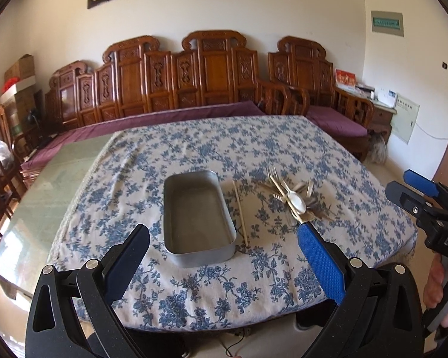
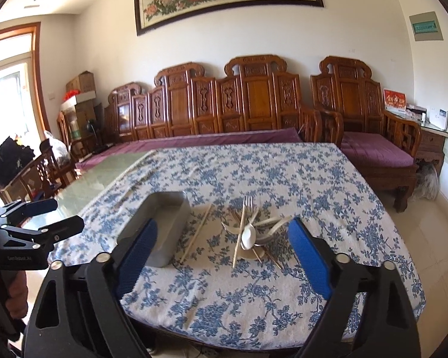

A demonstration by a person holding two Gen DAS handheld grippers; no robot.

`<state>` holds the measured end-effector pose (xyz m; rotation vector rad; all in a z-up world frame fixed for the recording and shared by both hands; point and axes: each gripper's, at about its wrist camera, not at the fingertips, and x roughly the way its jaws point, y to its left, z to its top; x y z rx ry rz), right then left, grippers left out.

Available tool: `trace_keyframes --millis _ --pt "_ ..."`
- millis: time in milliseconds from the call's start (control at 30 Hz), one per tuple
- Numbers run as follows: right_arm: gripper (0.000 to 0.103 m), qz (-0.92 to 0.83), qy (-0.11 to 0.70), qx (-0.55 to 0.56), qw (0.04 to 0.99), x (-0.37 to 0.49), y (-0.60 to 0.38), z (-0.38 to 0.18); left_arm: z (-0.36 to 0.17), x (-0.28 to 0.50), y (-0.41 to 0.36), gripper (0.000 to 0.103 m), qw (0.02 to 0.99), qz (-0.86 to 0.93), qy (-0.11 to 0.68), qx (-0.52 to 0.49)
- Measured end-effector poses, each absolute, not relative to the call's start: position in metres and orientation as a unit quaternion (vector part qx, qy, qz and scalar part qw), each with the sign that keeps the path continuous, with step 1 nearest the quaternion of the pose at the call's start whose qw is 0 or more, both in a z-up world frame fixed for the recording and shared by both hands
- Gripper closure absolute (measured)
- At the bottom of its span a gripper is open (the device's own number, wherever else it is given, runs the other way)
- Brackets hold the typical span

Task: Organize utensils
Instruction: 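Reach left tool toward the loose chopstick while right tool grasps a wooden chopstick from the pile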

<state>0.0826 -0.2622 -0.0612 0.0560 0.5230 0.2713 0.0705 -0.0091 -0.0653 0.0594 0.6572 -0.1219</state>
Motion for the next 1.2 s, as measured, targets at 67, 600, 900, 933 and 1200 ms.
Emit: trace_keyframes --millis 67,600,900,933,1200 --pt "0.022 0.133 0.268 0.02 0.954 0.094 -0.264 -0.068 -0.07 0.079 -0.011 0.007 0.942 -0.067 0.328 0.033" --pt "0.055 0.154 0.38 0.008 0.912 0.17 -0.253 -0.168 -0.115 0.145 -0.024 0.016 0.915 -0.107 0.386 0.038" --pt "0.069 0.161 0.433 -0.003 0.887 0.202 -0.228 -0.212 -0.135 0.161 -0.021 0.026 0.905 -0.108 0.41 0.025" --pt "0.072 0.161 0.437 -0.005 0.885 0.205 -0.226 -0.215 -0.138 0.162 -0.021 0.026 0.904 -0.109 0.412 0.024" --pt "0.097 0.149 0.449 -0.008 0.881 0.213 -0.233 -0.217 -0.148 0.171 -0.026 0.026 0.899 -0.11 0.423 0.034"
